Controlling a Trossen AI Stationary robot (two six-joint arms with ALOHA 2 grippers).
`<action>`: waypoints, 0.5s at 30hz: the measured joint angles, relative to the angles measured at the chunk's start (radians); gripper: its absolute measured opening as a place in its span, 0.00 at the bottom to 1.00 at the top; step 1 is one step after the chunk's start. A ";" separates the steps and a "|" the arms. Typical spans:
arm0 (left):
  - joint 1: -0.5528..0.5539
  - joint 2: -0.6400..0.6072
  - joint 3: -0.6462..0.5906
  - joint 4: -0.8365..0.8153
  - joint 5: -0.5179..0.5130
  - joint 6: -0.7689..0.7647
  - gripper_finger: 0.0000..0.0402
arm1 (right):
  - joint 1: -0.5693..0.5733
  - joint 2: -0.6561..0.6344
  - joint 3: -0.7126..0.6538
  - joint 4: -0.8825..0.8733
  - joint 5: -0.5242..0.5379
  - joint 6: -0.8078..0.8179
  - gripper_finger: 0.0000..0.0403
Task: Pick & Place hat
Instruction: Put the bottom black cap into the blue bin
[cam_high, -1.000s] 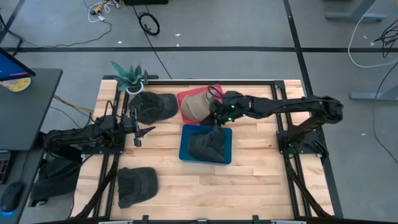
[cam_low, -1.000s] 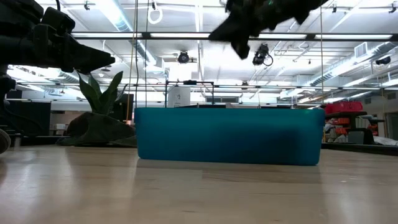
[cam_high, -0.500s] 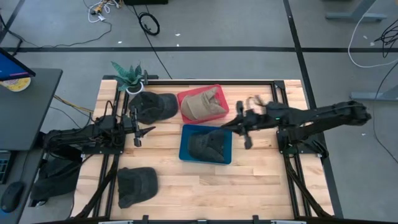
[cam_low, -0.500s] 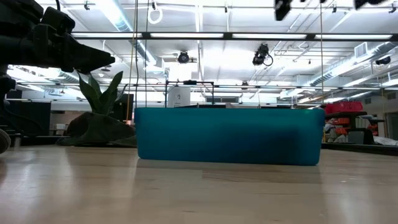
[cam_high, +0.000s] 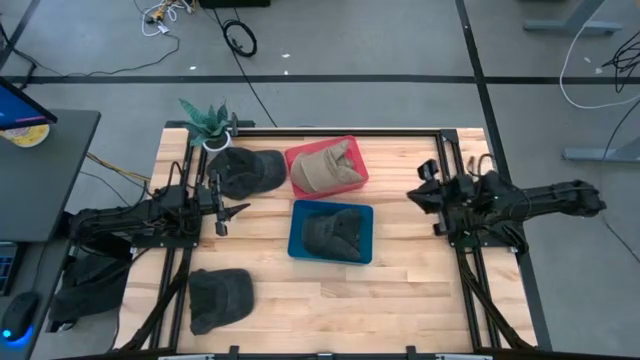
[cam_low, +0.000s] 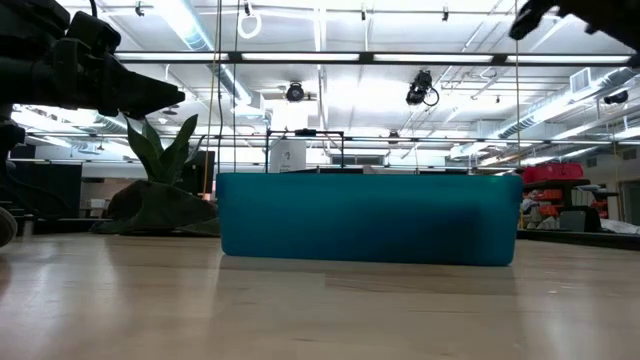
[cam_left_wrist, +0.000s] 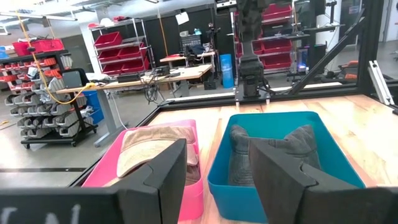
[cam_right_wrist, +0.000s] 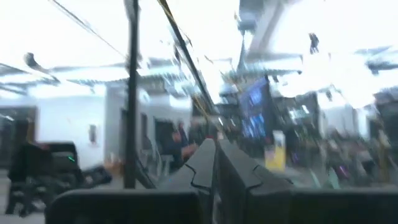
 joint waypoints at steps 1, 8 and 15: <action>0.000 0.000 0.000 0.000 0.000 0.000 0.44 | 0.000 -0.025 -0.024 0.030 -0.017 -0.002 0.06; 0.000 0.000 0.000 0.000 0.000 0.000 0.44 | -0.003 -0.181 -0.135 0.127 -0.031 -0.002 0.06; 0.000 0.000 0.000 0.000 0.000 0.000 0.44 | -0.011 -0.342 -0.138 -0.017 -0.032 -0.022 0.06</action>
